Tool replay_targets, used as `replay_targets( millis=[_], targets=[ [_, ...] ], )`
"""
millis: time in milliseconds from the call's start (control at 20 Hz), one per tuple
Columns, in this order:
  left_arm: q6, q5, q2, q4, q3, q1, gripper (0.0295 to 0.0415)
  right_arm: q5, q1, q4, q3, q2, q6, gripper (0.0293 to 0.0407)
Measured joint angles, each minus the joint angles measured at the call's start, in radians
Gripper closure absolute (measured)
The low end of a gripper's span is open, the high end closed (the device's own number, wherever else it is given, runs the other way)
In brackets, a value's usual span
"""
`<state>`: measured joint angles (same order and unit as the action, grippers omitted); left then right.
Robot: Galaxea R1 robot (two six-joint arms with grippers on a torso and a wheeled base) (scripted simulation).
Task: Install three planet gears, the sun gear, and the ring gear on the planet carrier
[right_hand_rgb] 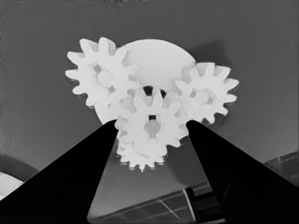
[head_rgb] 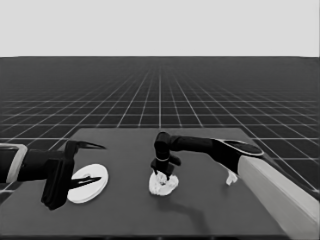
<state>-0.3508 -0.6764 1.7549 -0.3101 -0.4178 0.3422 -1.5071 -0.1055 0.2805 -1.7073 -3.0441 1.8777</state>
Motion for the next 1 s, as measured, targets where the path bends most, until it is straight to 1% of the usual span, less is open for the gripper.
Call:
replay_targets(
  millis=[1000],
  targets=[
    [0.0, 0.0, 0.0, 0.0, 0.0, 0.0, 0.0326, 0.0, -0.001, 0.001, -0.001, 0.001, 0.209, 0.039]
  ],
)
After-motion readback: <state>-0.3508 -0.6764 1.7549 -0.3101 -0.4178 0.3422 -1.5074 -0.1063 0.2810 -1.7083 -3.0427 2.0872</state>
